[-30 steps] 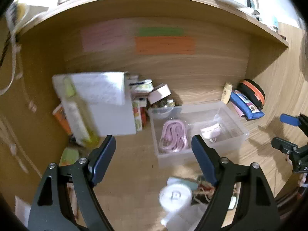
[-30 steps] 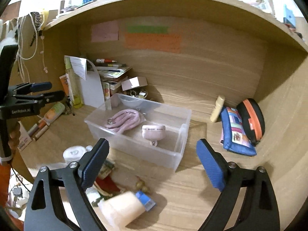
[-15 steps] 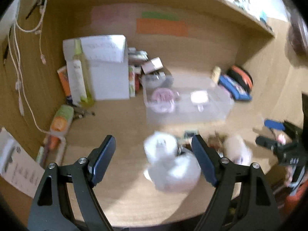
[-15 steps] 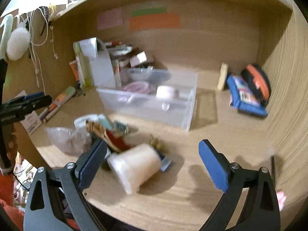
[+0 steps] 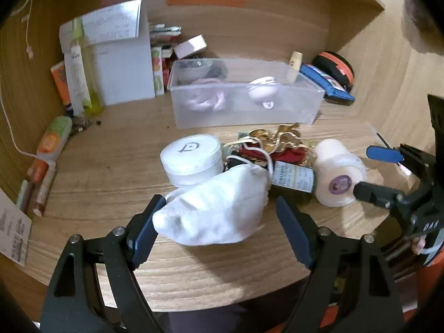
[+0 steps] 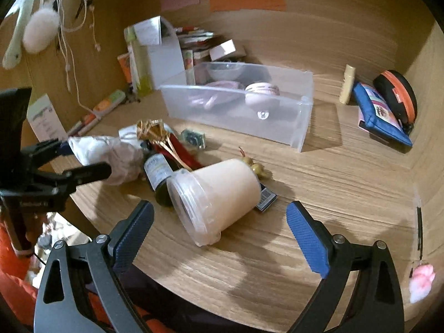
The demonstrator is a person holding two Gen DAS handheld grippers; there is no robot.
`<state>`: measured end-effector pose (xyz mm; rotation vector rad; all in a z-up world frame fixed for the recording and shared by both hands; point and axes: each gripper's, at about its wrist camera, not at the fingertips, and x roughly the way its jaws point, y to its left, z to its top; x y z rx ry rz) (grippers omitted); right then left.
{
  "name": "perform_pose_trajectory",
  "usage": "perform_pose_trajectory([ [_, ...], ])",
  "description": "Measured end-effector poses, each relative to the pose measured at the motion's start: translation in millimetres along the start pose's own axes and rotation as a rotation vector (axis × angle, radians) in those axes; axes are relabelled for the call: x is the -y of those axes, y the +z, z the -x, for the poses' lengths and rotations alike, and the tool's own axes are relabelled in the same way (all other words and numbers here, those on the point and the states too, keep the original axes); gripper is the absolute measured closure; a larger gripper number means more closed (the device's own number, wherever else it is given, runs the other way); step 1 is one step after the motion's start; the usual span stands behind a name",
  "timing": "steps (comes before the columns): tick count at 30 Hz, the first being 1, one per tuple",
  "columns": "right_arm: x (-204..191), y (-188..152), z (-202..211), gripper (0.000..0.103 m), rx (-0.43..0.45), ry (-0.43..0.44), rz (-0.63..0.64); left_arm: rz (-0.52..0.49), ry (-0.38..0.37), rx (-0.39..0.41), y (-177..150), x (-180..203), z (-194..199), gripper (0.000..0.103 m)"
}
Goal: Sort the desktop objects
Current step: 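Grasp the white cloth pouch with the left gripper while the right grasps the beige cup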
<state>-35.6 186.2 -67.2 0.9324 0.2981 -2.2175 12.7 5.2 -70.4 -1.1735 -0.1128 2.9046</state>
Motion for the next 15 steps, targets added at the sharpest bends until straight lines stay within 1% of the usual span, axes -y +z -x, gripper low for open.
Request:
perform_pose_trajectory([
  [5, 4, 1, -19, 0.008, -0.048, 0.007, 0.003, 0.018, 0.029, -0.031, 0, -3, -15, 0.022],
  [7, 5, 3, -24, 0.008, -0.058, 0.019, 0.001, 0.03, 0.019, -0.045, 1, -5, -19, 0.022],
  [11, 5, 9, -31, 0.008, -0.063, 0.034, 0.024, 0.05, 0.016, -0.038, 3, -7, -22, 0.025],
  [13, 3, 11, -31, 0.01, -0.054, 0.039, 0.039, 0.054, 0.018, -0.03, 3, -7, -22, 0.029],
  [15, 2, 12, -31, 0.019, -0.047, 0.044, 0.051, 0.056, 0.021, -0.024, 3, -5, -22, 0.035],
])
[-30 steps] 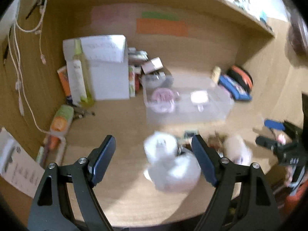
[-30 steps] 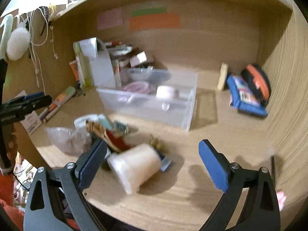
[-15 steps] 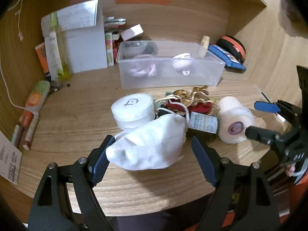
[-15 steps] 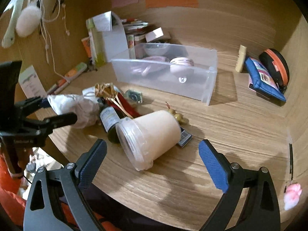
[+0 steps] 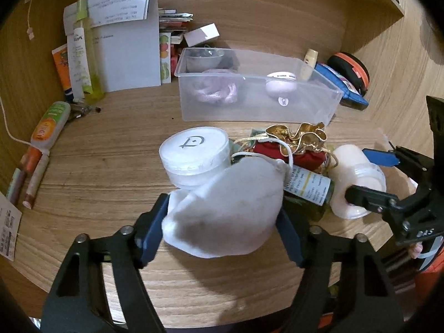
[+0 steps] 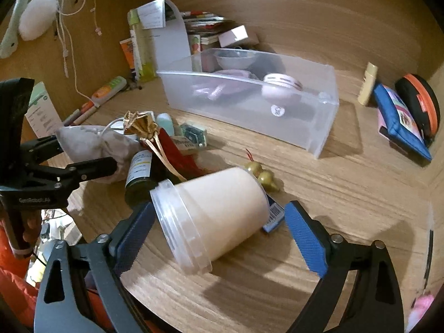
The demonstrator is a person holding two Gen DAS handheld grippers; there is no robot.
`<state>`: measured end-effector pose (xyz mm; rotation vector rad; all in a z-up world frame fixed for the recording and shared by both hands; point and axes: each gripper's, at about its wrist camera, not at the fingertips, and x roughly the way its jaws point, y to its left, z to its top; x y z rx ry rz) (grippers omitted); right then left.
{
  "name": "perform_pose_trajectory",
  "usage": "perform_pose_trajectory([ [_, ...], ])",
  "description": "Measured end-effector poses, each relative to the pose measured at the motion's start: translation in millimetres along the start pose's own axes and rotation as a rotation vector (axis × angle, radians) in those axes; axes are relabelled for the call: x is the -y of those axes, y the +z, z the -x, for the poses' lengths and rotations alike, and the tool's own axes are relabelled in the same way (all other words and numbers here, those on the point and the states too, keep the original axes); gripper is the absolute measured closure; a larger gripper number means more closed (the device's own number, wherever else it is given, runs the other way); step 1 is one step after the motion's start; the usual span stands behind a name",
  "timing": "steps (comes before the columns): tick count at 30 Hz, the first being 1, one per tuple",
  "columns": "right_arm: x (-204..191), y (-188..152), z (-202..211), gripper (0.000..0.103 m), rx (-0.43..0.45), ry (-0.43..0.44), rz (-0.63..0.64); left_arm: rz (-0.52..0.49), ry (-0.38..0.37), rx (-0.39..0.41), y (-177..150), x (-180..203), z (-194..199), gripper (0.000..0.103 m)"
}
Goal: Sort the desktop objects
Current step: 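Grasp the white cloth pouch with the left gripper while the right grasps the beige cup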
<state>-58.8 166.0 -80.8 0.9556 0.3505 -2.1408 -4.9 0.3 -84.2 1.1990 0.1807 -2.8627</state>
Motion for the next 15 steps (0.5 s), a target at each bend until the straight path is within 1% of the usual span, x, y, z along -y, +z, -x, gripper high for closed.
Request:
perform_pose_trajectory([
  [1, -1, 0, 0, 0.027, -0.002, 0.003, 0.005, 0.002, 0.003, 0.003, 0, 0, 0, 0.037],
  [2, -2, 1, -1, 0.028, -0.005, 0.018, 0.006, 0.008, 0.005, 0.007, 0, -1, 0, 0.042],
  [3, -1, 0, -1, 0.029, -0.001, 0.026, 0.002, 0.015, 0.007, 0.009, 0, -2, 0, 0.046],
  [4, -1, 0, -1, 0.03, 0.002, 0.025, 0.002, 0.027, 0.003, 0.011, 0, -3, 0, 0.047],
  [6, -2, 0, 0, 0.032, 0.008, 0.023, 0.005, 0.049, -0.003, 0.014, 1, -7, 1, 0.053],
  [9, 2, -1, 2, 0.034, 0.013, 0.031, -0.017, 0.054, 0.003, 0.021, 2, -9, 3, 0.062],
  [12, 6, -1, 4, 0.035, 0.018, 0.037, -0.048, 0.041, 0.013, 0.03, 3, -7, 7, 0.065],
  [15, 11, -1, 8, 0.037, 0.03, 0.037, -0.079, 0.031, 0.018, 0.041, 5, -5, 12, 0.066],
])
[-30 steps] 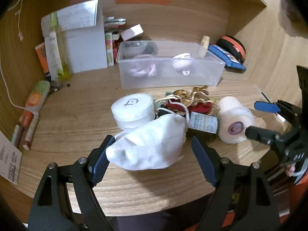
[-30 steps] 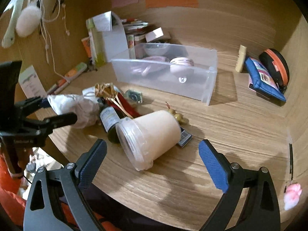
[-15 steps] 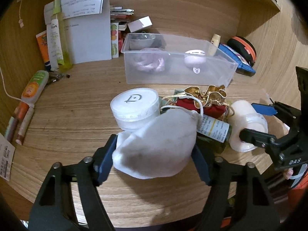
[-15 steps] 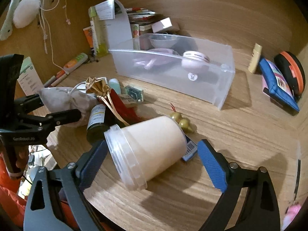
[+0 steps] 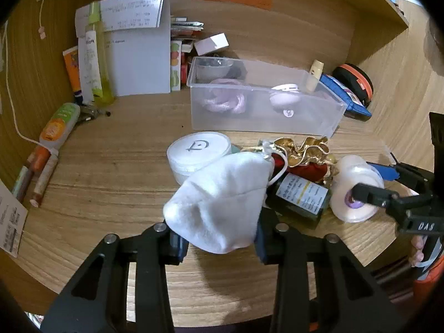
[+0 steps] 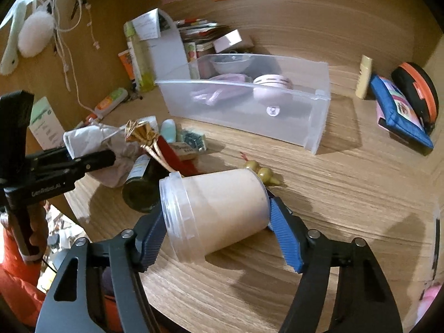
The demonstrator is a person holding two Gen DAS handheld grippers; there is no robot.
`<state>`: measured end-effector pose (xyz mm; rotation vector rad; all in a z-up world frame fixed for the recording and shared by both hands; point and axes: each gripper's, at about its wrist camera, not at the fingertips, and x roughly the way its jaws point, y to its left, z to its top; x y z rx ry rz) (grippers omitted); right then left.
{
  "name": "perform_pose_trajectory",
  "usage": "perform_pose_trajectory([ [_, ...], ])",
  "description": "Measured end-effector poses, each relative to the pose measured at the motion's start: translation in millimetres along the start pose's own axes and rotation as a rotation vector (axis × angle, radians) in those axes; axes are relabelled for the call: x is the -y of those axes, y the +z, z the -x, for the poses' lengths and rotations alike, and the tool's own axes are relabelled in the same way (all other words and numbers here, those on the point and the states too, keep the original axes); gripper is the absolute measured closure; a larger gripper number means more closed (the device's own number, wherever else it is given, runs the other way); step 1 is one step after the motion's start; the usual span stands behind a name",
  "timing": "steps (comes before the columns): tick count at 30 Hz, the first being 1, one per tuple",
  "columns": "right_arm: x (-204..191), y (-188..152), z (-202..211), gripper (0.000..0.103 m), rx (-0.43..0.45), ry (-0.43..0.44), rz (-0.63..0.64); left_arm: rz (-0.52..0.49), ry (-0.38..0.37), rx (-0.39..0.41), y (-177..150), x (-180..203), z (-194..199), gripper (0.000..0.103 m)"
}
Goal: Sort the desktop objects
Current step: 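Grasp the white cloth pouch with the left gripper while the right grasps the beige cup, then carry the pouch and cup into the clear box and release them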
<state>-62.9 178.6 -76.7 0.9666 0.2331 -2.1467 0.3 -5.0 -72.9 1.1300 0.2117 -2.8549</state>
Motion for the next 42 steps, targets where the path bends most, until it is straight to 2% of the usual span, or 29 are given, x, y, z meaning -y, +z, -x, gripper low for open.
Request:
perform_pose_trajectory([
  [7, 15, 4, 14, 0.039, 0.054, 0.008, -0.066, 0.004, -0.001, 0.06, 13, -3, 20, 0.066],
  [15, 23, 13, 29, 0.039, 0.105, -0.003, -0.094, -0.036, 0.02, 0.094, 35, -1, 30, 0.066],
  [33, 49, 51, 48, 0.039, 0.214, -0.031, -0.155, -0.087, 0.047, 0.127, 99, -6, 16, 0.066],
  [42, 63, 75, 48, 0.039, 0.251, -0.025, -0.174, -0.086, -0.018, 0.123, 128, -4, 1, 0.066],
])
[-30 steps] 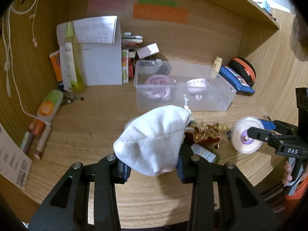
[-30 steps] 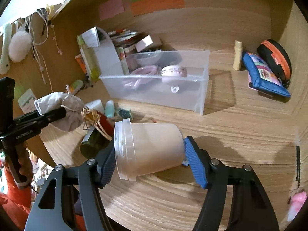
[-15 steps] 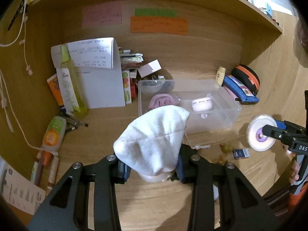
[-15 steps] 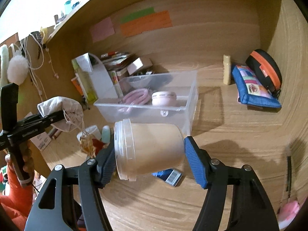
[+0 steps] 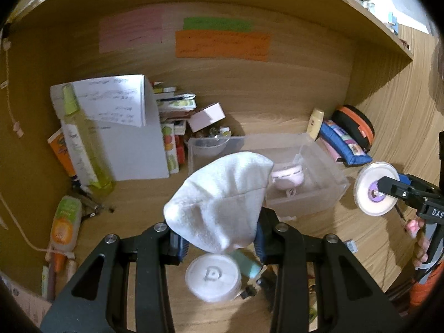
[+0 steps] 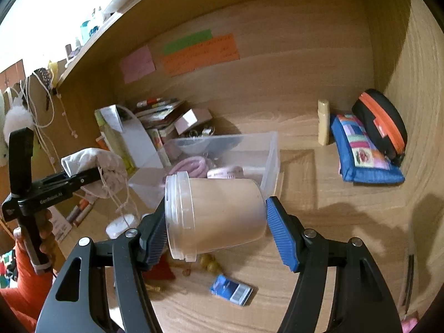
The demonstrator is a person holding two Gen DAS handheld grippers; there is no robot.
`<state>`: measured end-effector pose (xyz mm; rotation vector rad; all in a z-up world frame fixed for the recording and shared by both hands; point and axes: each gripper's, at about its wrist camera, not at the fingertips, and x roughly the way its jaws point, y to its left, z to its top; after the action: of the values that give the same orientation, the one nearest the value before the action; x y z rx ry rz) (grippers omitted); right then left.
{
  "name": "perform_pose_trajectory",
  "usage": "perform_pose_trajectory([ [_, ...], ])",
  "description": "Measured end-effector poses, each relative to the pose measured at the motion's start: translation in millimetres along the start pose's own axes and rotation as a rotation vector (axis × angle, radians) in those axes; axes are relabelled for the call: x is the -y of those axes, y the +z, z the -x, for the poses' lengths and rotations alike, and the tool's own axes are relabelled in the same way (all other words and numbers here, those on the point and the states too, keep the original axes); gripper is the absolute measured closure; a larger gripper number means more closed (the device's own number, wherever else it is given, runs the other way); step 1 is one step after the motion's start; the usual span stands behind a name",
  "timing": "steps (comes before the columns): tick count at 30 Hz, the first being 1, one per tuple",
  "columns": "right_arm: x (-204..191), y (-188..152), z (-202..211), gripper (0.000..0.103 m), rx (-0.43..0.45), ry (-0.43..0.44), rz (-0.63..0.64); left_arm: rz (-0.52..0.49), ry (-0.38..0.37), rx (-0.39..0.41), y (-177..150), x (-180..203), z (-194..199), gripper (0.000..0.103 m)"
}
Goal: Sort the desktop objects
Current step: 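Carry the pouch and cup into the clear box and release them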
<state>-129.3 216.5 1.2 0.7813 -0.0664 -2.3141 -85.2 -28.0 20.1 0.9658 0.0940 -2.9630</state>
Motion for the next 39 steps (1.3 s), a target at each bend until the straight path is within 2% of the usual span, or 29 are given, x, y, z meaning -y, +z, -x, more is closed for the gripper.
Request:
perform_pose_trajectory([
  [7, 0, 22, -12, 0.039, 0.019, -0.009, 0.01, -0.003, -0.035, 0.016, 18, 4, -11, 0.066],
  [13, 0, 38, -30, 0.039, 0.013, -0.005, 0.013, -0.004, -0.051, 0.0, 32, 5, -28, 0.066],
  [27, -5, 64, -87, 0.039, -0.048, -0.015, 0.042, -0.002, -0.072, -0.137, 48, -1, -102, 0.066],
  [39, 6, 76, -142, 0.039, -0.138, -0.083, 0.022, -0.023, -0.088, -0.246, 56, 1, -153, 0.066],
])
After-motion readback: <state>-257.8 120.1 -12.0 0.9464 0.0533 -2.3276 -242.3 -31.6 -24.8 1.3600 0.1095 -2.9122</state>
